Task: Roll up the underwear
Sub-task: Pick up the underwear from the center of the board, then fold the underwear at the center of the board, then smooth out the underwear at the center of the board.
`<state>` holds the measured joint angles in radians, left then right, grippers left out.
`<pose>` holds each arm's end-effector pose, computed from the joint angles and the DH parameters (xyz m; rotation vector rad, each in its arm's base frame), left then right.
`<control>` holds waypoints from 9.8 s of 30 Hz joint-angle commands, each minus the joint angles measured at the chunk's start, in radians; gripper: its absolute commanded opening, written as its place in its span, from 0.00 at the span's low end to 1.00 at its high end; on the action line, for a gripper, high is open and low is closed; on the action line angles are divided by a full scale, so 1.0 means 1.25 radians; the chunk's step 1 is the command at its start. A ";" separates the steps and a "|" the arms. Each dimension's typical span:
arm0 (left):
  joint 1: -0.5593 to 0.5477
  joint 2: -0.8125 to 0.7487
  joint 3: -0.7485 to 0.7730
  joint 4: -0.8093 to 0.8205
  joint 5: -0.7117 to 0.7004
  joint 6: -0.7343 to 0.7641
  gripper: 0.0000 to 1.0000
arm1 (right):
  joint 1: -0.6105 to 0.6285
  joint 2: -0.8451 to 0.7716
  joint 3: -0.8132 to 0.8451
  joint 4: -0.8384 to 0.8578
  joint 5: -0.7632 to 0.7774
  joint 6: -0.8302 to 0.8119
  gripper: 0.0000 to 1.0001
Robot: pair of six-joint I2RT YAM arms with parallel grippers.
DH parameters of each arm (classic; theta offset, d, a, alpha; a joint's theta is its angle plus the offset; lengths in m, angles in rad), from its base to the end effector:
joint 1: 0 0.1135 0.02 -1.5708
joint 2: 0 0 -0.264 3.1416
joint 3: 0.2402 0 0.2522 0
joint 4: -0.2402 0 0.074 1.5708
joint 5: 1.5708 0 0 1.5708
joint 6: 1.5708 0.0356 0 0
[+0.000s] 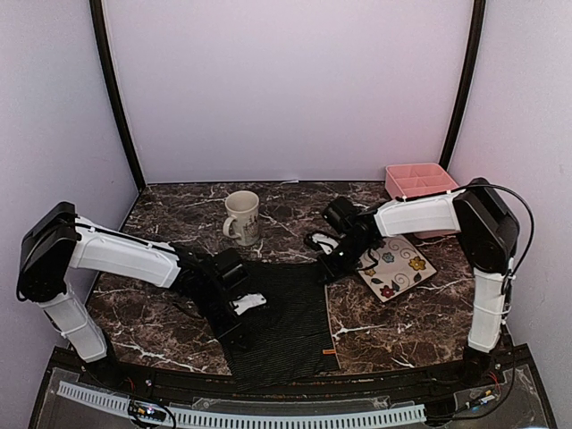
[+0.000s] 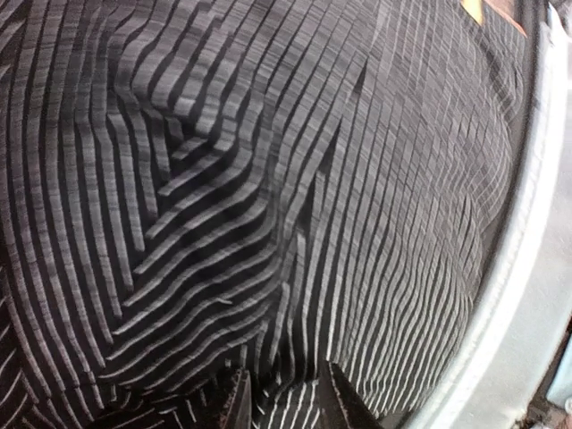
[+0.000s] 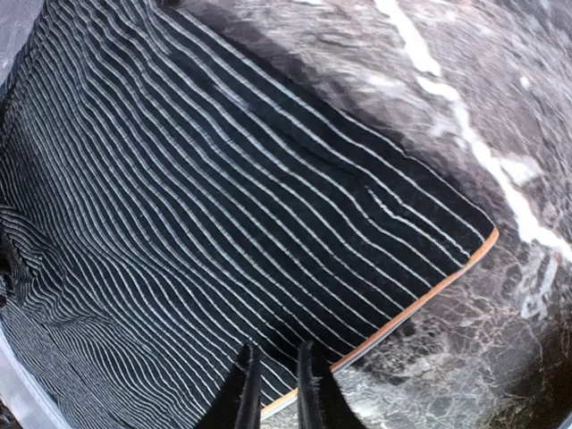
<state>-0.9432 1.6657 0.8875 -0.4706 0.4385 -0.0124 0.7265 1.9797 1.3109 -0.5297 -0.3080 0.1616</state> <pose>0.1611 -0.2478 0.1463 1.4201 2.5897 -0.8045 0.2871 0.2695 0.1504 -0.8804 2.7329 0.6345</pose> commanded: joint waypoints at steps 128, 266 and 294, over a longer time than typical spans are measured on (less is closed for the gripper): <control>0.258 0.006 0.110 0.149 -0.244 0.458 0.00 | -0.078 0.016 0.129 -0.013 -0.173 -0.093 0.00; 0.176 -0.467 -0.150 0.548 -0.392 -0.062 0.99 | 0.026 -0.480 -0.283 0.571 0.072 0.167 1.00; 0.329 -0.077 -0.317 0.977 -0.144 -0.661 0.93 | -0.012 0.053 -0.211 0.793 -0.273 0.546 0.99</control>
<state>-0.5728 1.5398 0.5110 0.6590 0.2295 -0.7956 0.7296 2.0056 1.0565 0.4259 -0.6338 0.8257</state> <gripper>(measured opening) 0.931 0.996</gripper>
